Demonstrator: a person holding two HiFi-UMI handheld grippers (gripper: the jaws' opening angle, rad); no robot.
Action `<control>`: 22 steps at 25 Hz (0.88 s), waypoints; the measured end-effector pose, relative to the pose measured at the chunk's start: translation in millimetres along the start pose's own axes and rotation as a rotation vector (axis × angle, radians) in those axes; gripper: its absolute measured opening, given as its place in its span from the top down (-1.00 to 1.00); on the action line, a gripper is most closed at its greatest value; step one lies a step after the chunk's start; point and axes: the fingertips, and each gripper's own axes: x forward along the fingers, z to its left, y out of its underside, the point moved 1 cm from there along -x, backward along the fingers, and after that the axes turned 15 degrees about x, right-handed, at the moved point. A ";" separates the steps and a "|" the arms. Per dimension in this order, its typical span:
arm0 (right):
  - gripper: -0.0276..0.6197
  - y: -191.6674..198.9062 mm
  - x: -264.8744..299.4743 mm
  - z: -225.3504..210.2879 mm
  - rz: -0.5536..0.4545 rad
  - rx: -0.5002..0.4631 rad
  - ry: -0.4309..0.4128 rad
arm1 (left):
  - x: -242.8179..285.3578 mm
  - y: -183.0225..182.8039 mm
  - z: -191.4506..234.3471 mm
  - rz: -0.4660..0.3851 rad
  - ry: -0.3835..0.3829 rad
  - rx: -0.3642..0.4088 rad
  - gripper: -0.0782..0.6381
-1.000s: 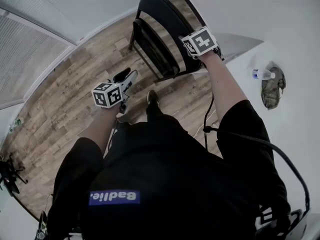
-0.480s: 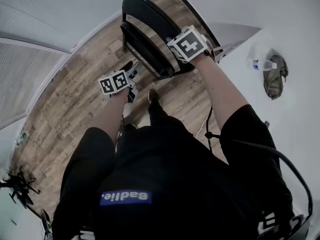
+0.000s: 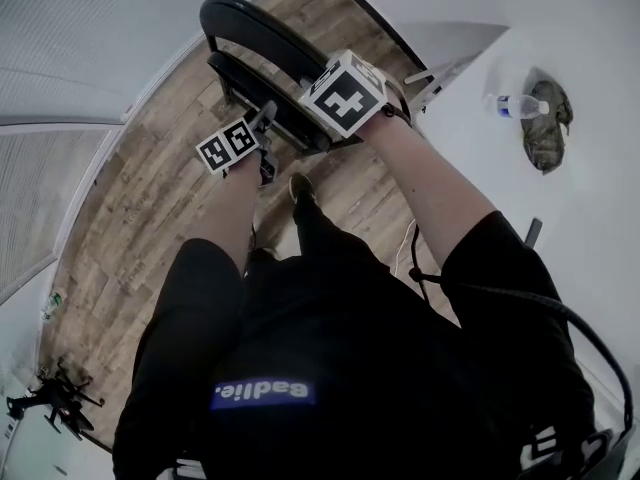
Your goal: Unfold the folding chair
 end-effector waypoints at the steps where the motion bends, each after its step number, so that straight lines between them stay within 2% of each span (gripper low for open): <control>1: 0.63 0.4 0.4 -1.0 0.000 0.000 0.001 | 5.0 -1.6 -0.1 -0.005 0.002 -0.005 0.11; 5: 0.63 1.1 1.1 -0.5 0.000 -0.003 0.002 | 22.9 -8.5 0.8 -0.023 0.004 -0.039 0.11; 14: 0.63 2.8 2.3 4.2 -0.003 -0.007 0.002 | 54.5 -15.3 14.1 -0.024 -0.046 -0.072 0.11; 22: 0.63 2.8 1.8 7.7 -0.005 -0.012 0.001 | 54.2 -15.8 12.3 -0.036 -0.018 -0.031 0.17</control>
